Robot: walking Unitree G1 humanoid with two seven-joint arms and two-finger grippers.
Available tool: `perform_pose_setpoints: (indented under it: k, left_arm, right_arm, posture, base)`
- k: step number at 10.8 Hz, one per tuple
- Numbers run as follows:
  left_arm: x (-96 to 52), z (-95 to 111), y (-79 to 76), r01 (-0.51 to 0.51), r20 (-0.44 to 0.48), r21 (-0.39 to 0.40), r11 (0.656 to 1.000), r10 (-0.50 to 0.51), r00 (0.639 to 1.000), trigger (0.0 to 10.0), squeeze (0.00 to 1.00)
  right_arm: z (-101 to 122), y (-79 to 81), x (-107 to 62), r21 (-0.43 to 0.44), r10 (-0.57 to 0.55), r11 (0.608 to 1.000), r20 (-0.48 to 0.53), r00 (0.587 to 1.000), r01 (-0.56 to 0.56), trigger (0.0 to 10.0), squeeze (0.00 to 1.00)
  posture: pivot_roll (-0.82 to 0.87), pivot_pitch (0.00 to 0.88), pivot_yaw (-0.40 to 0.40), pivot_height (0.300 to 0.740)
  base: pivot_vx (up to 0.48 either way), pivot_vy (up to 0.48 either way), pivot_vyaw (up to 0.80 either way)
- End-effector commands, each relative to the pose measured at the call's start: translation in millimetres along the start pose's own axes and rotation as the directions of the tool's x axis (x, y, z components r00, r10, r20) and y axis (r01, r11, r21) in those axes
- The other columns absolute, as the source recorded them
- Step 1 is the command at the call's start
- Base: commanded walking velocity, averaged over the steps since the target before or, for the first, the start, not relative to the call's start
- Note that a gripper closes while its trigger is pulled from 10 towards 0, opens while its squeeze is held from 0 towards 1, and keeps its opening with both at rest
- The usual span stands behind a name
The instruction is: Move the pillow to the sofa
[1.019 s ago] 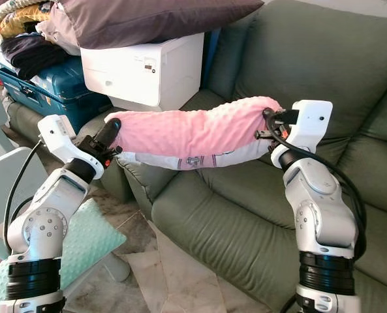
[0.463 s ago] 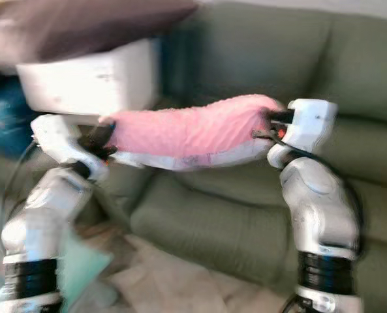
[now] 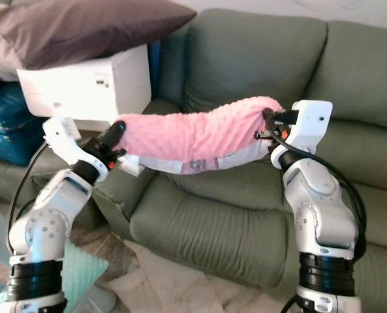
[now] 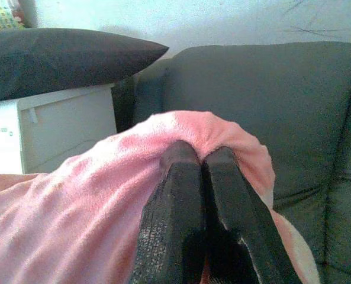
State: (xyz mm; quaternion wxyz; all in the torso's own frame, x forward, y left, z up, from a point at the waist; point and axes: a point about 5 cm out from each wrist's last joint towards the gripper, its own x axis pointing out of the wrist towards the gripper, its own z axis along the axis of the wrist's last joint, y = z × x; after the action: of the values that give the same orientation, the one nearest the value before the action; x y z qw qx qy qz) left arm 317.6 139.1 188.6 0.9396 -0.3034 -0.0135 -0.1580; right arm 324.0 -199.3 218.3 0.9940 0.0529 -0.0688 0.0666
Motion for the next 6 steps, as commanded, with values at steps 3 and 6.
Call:
perform_pose_setpoints:
  k: [3, 6]
  left_arm:
    - [-0.4, 4.2, -4.4, 0.025, 0.021, 0.005, 1.000, -0.025, 0.999, 0.0, 0.00]
    - [-0.3, 2.7, -5.0, 0.028, 0.013, 0.005, 1.000, -0.029, 1.000, 0.0, 0.00]
  right_arm:
    - [8.8, 1.9, 0.8, -0.001, 0.003, 1.000, 0.030, 1.000, -0.003, 0.0, 0.00]
    - [7.8, 1.7, 0.4, 0.002, -0.002, 1.000, 0.027, 1.000, 0.002, 0.0, 0.00]
  posture:
    - [-0.12, 0.022, 0.035, 0.740]
    - [-0.12, 0.022, 0.037, 0.740]
  base:
    - [0.000, 0.000, -0.27]
    - [0.000, 0.000, -0.79]
